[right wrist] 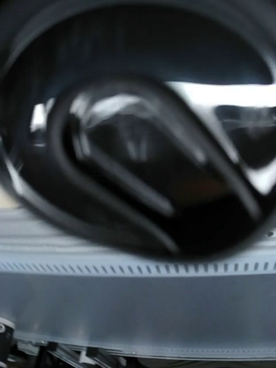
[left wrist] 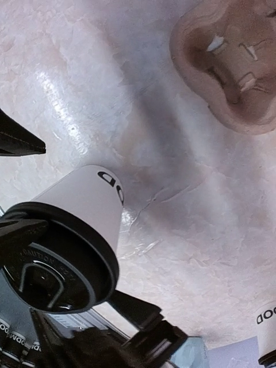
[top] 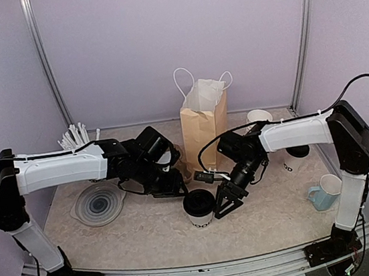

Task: Pack the takeout coffee

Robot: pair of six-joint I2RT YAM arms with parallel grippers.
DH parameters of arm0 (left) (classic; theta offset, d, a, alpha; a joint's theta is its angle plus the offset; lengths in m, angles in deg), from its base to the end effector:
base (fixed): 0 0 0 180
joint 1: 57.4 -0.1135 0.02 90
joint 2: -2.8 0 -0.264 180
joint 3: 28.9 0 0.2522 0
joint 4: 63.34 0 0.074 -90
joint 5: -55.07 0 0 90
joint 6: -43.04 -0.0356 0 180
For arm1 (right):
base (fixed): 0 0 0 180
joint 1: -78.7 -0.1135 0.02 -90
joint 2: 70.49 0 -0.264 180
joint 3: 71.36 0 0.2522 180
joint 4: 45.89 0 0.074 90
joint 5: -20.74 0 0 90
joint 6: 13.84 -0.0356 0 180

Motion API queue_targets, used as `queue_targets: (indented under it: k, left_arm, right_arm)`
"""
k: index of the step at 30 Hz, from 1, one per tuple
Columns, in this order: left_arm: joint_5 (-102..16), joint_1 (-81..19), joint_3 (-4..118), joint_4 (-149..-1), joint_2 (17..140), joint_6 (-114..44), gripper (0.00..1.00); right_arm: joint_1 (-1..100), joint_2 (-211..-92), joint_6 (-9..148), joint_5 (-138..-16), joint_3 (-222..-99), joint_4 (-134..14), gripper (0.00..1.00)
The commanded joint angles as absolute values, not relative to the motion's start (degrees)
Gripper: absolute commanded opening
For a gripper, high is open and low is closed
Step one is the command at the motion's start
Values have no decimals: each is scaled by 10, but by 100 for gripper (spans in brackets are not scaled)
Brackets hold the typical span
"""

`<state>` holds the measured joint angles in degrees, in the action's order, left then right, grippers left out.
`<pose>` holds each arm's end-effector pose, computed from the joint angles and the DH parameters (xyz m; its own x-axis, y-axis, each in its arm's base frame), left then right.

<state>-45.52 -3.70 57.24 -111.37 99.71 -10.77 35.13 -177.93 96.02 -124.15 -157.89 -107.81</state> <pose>0.2055 -0.2908 0.2352 -0.9097 0.2581 -0.3253 0.3858 0.8148 -0.4327 0.2310 0.2599 0.1816 -0.5163 -0.7608 -0.3931 -0.6866 0.0934 0.7210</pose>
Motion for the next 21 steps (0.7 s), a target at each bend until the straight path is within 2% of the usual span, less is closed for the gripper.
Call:
queue_targets:
  k: [1, 6, 10, 16, 21]
  left_arm:
    - [-415, -35, 603, -1115, 991, -126, 38]
    - [-388, -35, 595, -1126, 964, -107, 45]
    - [-425, -35, 545, -1099, 921, -81, 51]
    - [-489, -26, 460, -1036, 875, -47, 53]
    - [-472, -19, 460, -1028, 884, -58, 52]
  right_arm:
    - [331, -1755, 990, -1252, -1579, -1086, 62]
    - [332, -1730, 995, -1197, -1560, -1097, 63]
    - [353, -1706, 983, -1158, -1552, -1088, 60]
    - [393, -1725, 951, -1159, -1591, -1073, 55]
    - [394, -1766, 953, -1190, -1629, -1083, 60]
